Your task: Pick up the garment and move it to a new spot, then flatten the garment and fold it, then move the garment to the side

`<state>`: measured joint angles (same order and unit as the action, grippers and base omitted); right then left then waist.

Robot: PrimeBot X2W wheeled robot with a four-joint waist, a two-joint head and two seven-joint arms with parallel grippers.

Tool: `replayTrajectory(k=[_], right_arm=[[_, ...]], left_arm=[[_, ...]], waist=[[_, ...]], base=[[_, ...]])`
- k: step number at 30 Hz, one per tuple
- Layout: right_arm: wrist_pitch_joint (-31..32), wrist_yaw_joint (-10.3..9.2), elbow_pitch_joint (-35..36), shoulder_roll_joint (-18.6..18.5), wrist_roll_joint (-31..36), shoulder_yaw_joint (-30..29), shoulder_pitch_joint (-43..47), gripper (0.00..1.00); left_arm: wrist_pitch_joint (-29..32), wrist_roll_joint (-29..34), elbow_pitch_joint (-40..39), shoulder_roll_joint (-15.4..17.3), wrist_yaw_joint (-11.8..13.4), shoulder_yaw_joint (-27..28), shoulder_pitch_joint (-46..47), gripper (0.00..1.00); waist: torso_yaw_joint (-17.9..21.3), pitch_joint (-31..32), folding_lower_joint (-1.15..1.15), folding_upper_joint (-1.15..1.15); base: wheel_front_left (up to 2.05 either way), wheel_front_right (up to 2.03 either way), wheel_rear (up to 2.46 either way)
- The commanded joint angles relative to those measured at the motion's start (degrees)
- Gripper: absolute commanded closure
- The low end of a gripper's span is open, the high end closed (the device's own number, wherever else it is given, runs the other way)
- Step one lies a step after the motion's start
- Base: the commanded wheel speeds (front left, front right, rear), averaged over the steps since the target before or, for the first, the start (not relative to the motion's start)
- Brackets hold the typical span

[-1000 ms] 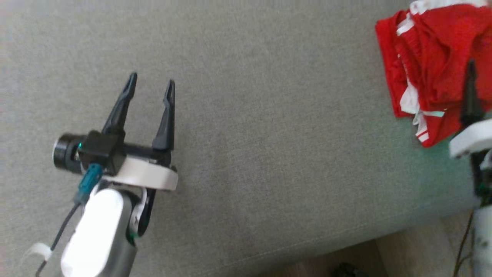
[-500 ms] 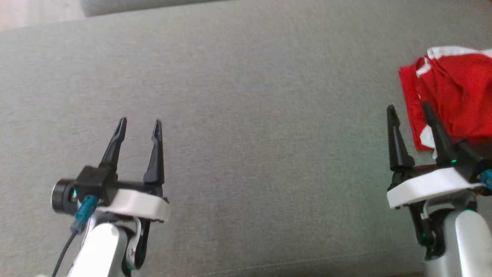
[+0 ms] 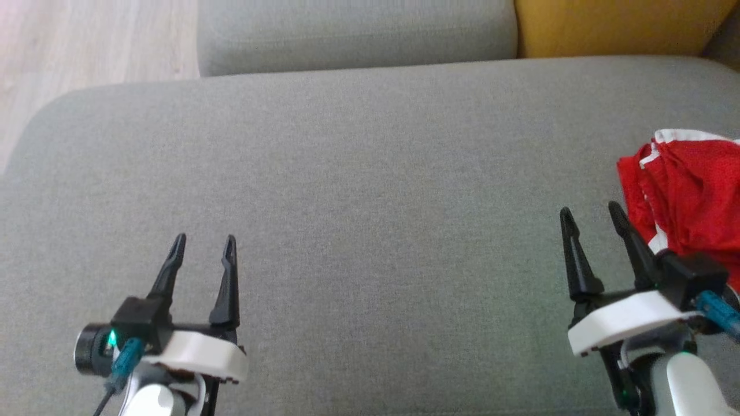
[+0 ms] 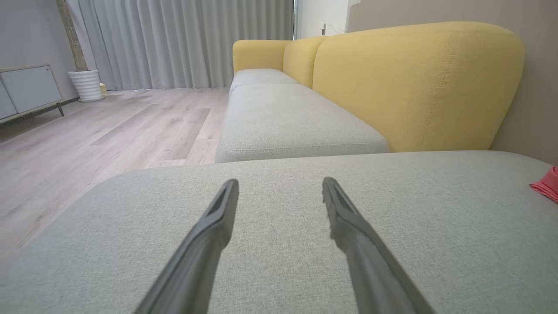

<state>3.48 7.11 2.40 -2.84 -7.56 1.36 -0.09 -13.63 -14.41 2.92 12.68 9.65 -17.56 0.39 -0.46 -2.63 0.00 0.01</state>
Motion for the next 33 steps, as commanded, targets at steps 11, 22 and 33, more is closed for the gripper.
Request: replayTrajectory(k=[11,22,33], right_arm=[[0.09,0.37,3.26,-0.04,-1.45,0.75,2.51,0.0],[0.75,0.37,3.56,-0.04,-1.22,0.22,3.37,0.0],[1.67,0.37,4.04,-0.04,-0.37,0.21,3.65,0.0]], left_arm=[[1.39,-0.79,-2.84,1.97,1.41,2.25,-1.87,0.0],[2.25,-1.18,-2.82,2.71,1.5,1.83,-2.67,0.0],[2.34,-1.2,-2.93,3.04,1.7,1.24,-2.59,0.0]], waist=[[0.07,3.63,0.0,-0.01],[-0.1,4.43,0.0,-0.01],[-0.17,4.14,0.0,-0.01]], base=[[0.0,0.0,0.0],[0.0,0.0,0.0],[0.0,0.0,0.0]])
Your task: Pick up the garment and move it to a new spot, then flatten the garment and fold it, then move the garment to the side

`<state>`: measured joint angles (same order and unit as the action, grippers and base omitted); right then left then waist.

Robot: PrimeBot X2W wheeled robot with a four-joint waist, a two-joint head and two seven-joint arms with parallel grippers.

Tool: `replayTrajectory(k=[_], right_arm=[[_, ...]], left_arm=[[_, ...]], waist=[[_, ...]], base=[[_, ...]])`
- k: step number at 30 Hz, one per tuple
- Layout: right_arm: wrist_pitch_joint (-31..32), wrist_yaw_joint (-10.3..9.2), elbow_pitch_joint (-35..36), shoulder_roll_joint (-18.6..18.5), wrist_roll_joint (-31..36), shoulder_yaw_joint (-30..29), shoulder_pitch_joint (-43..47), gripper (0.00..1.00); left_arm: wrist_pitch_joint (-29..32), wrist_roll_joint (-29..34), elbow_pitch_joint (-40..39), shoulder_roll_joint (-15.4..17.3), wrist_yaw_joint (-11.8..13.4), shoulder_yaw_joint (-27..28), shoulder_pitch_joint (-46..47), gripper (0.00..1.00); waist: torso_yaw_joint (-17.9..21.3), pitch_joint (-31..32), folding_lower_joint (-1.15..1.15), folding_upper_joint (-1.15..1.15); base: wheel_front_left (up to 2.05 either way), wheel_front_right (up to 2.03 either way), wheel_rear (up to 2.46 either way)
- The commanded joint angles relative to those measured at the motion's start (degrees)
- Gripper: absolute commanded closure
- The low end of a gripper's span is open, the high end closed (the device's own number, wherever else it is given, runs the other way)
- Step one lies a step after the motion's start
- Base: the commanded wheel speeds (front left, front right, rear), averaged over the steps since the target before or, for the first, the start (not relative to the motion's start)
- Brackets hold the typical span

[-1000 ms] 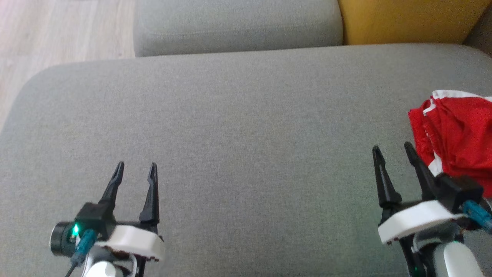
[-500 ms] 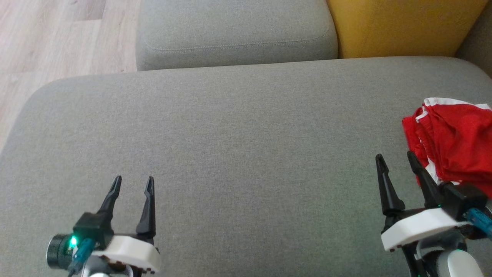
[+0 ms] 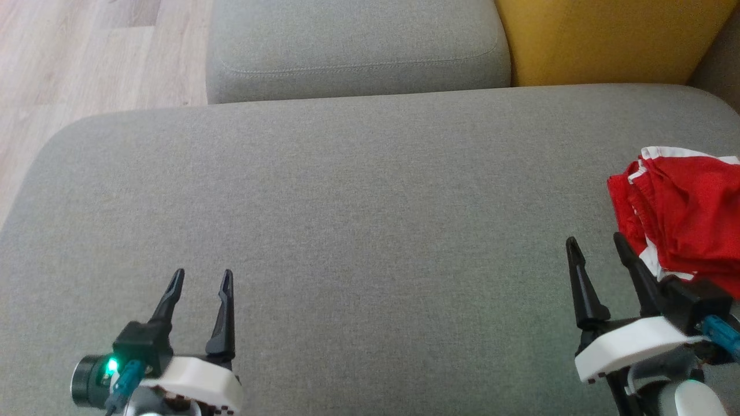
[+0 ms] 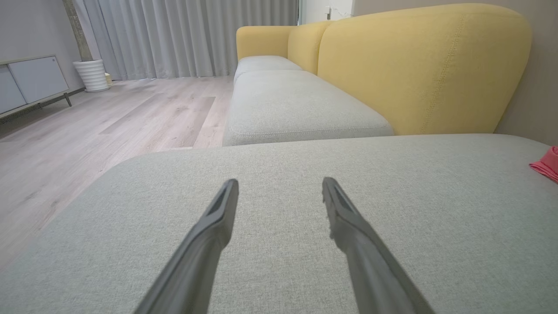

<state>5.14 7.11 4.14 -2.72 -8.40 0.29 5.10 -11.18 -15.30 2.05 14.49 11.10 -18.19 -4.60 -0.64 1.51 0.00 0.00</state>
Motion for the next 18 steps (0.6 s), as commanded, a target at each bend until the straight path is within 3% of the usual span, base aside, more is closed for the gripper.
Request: replayTrajectory(k=[1,18], right_arm=[[0.03,0.37,2.32,-0.16,0.46,1.28,-1.52,0.0],[0.25,0.37,2.18,-0.16,-0.11,1.29,-1.62,0.0]], left_arm=[[-0.09,-0.32,-2.07,1.26,0.3,1.82,2.38,0.0],[0.0,-0.58,-2.05,1.45,0.75,1.03,2.65,0.0]], waist=[[0.01,0.03,0.0,0.0],[-0.29,-0.22,0.0,0.0]], base=[[0.0,0.0,0.0],[0.0,0.0,0.0]])
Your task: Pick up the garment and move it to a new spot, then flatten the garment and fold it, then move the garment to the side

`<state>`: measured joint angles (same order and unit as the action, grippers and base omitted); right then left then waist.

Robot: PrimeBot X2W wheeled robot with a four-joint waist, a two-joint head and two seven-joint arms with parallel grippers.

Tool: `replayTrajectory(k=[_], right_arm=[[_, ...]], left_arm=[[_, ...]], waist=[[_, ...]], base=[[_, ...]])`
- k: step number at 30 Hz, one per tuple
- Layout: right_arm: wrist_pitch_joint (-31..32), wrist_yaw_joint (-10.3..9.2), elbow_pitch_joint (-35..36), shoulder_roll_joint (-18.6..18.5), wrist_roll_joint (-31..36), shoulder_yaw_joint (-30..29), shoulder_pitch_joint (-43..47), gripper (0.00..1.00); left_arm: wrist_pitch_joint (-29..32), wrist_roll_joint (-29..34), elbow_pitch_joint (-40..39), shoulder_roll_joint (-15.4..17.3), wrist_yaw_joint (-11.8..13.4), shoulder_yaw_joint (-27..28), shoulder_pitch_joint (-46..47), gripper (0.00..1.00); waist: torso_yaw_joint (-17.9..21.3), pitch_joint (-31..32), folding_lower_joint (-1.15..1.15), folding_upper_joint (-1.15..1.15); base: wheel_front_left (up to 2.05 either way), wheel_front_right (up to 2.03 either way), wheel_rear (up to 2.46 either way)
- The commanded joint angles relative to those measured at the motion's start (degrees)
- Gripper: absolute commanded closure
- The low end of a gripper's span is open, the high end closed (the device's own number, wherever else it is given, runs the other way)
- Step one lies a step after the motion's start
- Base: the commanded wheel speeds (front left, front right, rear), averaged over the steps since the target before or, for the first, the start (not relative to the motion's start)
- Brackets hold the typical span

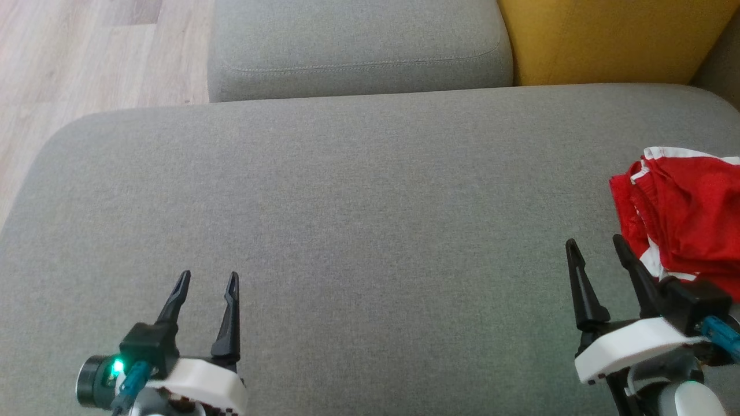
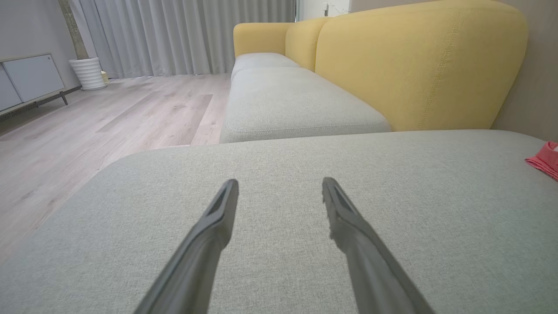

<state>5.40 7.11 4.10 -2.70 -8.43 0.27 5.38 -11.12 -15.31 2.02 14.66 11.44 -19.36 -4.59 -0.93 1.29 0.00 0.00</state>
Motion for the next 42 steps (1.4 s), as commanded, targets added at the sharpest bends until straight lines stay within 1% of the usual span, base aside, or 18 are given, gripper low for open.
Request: replayTrajectory(k=[1,10,11,12,14,42], right_arm=[[0.02,0.37,2.24,-0.18,-0.1,1.31,-1.9,0.0],[0.2,0.37,2.4,-0.18,-0.34,1.24,-1.74,0.0],[0.22,0.37,2.4,-0.18,-0.41,1.23,-1.73,1.0],[0.13,-0.01,-0.17,0.01,-0.14,0.02,0.01,1.0],[0.07,-0.02,-1.8,0.02,-0.36,0.16,0.25,1.0],[-0.59,0.07,-5.32,-0.88,-19.57,-0.23,-2.3,1.0]], left_arm=[[-0.07,-0.6,-1.99,1.27,0.43,2.17,2.66,0.0],[-0.34,-0.96,-1.9,1.28,0.46,1.86,2.91,0.0],[-0.53,-1.02,-2.03,1.3,0.32,1.8,2.98,1.0],[-0.06,-0.61,0.12,-0.06,0.11,-0.27,0.01,1.0],[-0.04,-0.85,1.54,-0.55,0.07,-0.46,-0.28,1.0],[2.96,-18.37,4.02,-2.18,-4.06,4.21,2.16,1.0]], waist=[[0.0,-0.01,0.0,0.0],[-0.29,-0.16,0.0,0.0],[-0.34,-0.2,0.0,0.0],[-0.32,-0.2,0.0,0.0],[-0.33,-0.21,0.0,0.0],[-0.05,-0.48,0.0,0.0]], base=[[0.0,0.0,0.0],[0.0,0.0,0.0],[0.0,0.0,0.0],[0.0,0.0,0.0],[0.0,0.0,0.0],[0.0,0.0,0.0]])
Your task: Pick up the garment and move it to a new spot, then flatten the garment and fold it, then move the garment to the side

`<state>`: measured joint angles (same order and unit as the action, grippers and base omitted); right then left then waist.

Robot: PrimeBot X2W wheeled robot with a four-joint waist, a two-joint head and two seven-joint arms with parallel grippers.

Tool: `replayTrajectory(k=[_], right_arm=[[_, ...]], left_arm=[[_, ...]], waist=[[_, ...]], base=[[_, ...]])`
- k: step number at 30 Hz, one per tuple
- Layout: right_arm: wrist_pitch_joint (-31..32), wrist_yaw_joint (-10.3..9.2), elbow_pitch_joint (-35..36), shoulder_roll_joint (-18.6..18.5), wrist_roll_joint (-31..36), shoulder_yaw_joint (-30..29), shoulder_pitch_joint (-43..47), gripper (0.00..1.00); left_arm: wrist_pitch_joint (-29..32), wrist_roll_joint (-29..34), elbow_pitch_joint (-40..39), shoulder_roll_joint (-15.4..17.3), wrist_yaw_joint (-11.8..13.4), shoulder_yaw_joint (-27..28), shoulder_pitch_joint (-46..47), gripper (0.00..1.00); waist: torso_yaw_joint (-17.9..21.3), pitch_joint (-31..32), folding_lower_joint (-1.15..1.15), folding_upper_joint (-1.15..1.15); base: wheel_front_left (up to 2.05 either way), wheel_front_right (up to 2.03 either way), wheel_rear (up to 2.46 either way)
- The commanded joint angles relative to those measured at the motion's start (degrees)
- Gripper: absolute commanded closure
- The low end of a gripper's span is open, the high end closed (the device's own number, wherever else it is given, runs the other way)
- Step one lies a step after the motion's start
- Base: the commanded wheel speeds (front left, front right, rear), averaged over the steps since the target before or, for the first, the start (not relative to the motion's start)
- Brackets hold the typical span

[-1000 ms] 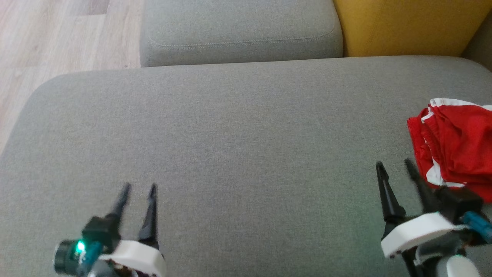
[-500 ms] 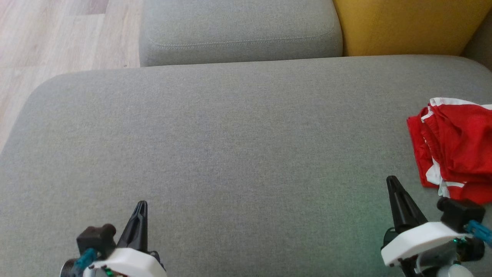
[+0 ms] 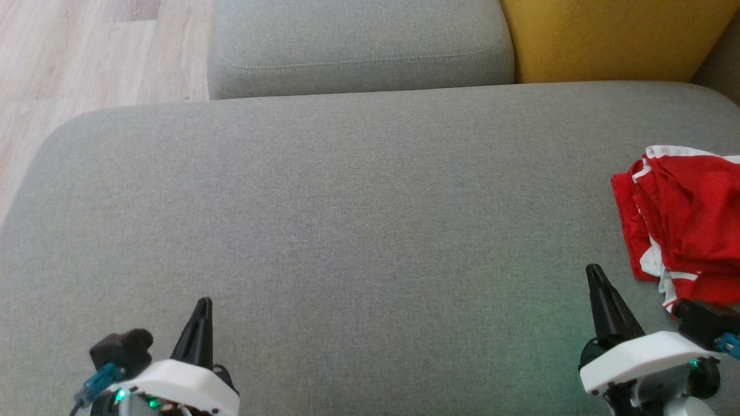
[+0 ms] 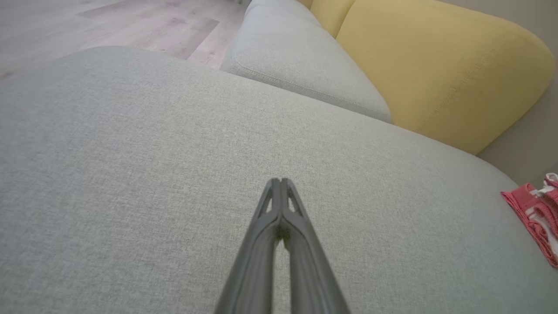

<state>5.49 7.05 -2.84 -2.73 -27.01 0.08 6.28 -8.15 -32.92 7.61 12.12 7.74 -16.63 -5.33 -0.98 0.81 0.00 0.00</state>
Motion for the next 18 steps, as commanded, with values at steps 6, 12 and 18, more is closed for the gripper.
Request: replayTrajectory(k=[6,12,18], right_arm=[[-0.77,0.15,0.85,-0.98,-5.15,-0.21,-3.76,1.0],[-0.85,0.17,-0.05,-1.11,-9.97,-0.43,-4.41,1.0],[-0.9,0.19,-0.83,-1.2,-14.08,-0.64,-4.96,1.0]], left_arm=[[0.69,-4.57,-1.01,-0.06,-1.29,2.56,3.45,1.0],[1.55,-8.98,-0.52,-0.57,-2.36,3.87,4.05,1.0],[2.3,-12.74,-0.08,-1.03,-3.27,5.03,4.54,1.0]], waist=[[0.06,-0.06,0.0,0.0],[0.13,-0.13,0.0,0.0],[0.19,-0.19,0.0,0.0]], base=[[0.0,0.0,0.0],[0.0,0.0,0.0],[0.0,0.0,0.0]])
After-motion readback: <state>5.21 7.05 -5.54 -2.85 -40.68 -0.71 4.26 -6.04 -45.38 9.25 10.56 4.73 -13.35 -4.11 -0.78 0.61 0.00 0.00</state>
